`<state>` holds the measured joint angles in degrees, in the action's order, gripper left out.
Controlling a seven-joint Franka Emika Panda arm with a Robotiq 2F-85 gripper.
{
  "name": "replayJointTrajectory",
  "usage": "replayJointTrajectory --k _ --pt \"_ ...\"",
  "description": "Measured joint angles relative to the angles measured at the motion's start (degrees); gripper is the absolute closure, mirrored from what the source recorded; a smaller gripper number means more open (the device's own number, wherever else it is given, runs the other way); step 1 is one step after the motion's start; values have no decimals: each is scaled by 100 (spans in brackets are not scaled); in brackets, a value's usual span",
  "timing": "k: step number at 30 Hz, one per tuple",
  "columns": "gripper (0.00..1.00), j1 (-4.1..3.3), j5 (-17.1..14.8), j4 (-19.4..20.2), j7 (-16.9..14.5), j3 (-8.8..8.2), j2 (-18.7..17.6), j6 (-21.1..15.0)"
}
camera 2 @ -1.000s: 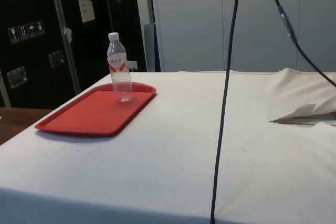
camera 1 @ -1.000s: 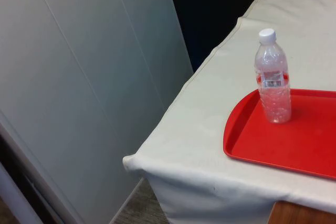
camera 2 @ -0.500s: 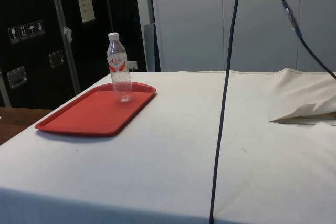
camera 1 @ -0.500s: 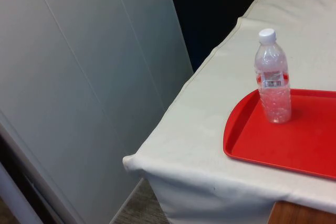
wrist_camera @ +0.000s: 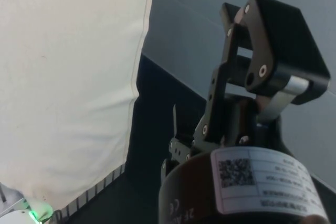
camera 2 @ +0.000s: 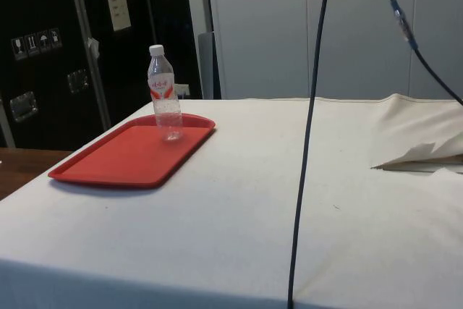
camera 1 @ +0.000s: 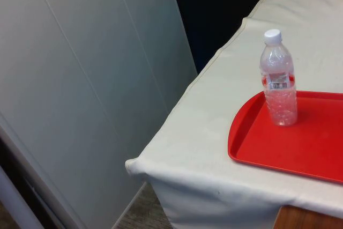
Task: Place the bottle upright on the tray.
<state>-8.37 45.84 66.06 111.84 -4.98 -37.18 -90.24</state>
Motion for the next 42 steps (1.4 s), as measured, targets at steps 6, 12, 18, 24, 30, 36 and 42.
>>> replayJointTrajectory --k 6,12,18,24,30,36,42 --pt "0 29 -115 11 -11 0 86 17" --pt "0 29 -189 97 0 29 275 138" --pt "0 34 -235 298 46 52 510 160" --pt "0 34 -235 619 143 86 808 172" --pt "0 34 -235 859 218 120 1031 195" --pt "0 34 -235 1140 315 160 1261 206" --pt "0 34 -235 1564 481 218 1576 206"
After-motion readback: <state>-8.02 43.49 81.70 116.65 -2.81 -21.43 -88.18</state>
